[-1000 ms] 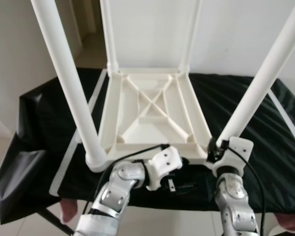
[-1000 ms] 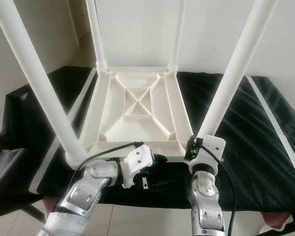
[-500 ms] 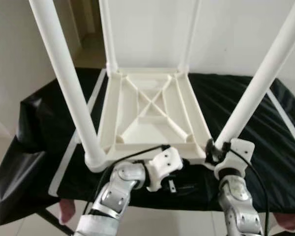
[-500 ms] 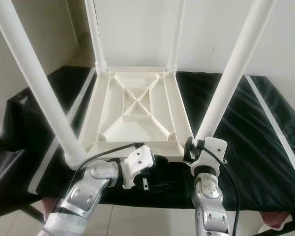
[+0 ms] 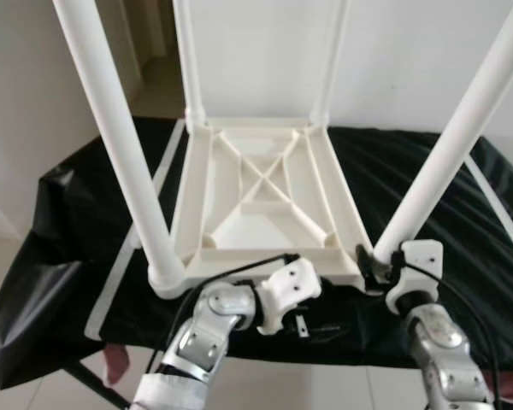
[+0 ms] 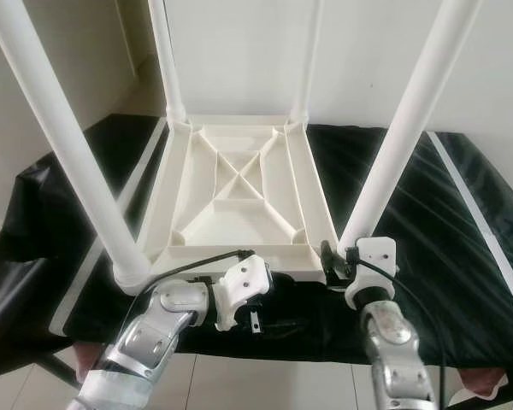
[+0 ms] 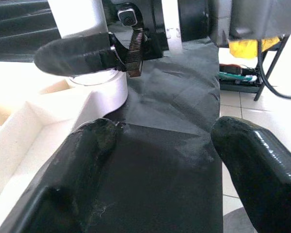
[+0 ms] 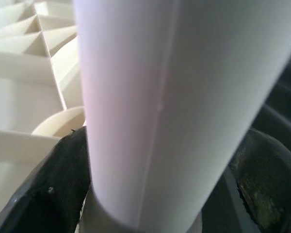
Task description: Building children table
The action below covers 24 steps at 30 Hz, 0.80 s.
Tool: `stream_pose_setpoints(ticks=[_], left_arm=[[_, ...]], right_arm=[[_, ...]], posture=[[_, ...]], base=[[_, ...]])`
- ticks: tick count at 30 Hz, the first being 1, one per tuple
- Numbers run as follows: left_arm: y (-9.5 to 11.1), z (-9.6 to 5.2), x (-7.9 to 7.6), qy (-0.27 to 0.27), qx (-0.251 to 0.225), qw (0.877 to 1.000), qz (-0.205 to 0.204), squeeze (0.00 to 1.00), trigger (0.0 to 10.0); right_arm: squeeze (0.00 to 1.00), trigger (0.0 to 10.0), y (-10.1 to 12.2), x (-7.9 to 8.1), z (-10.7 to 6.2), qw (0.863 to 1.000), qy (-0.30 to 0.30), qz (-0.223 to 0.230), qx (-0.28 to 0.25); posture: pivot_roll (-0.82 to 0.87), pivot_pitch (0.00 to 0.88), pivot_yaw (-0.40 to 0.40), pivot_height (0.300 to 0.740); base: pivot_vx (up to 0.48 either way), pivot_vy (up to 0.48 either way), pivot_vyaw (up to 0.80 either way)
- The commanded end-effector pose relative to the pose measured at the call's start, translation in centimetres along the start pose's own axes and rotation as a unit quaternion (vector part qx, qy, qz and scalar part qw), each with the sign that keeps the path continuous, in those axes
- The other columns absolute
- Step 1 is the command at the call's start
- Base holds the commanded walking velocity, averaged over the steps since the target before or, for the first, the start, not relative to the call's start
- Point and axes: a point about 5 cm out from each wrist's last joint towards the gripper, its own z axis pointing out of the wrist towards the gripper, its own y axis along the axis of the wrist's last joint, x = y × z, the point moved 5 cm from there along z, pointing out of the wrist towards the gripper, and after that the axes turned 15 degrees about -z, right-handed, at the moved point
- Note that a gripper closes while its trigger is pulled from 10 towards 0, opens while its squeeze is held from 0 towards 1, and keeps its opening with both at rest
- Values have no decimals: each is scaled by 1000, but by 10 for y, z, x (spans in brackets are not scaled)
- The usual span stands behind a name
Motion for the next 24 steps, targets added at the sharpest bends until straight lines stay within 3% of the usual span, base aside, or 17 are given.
stream_pose_setpoints(ticks=[1,10,24], left_arm=[[1,0,9,55,-13,998,-1,0,10000],[0,1,5,53,-14,998,-9,0,10000],[2,-2,8,63,-19,998,-11,0,10000]], right_arm=[[0,10000,-3,2,0,1000,12,-4,2],[0,10000,3,13,-1,996,88,-26,-22],[0,10000,-3,10,0,993,110,-31,-18]], posture=[[-43,0,-23,740],[-42,0,-32,740],[-34,0,-37,740]], base=[[0,0,0],[0,0,0],[0,0,0]])
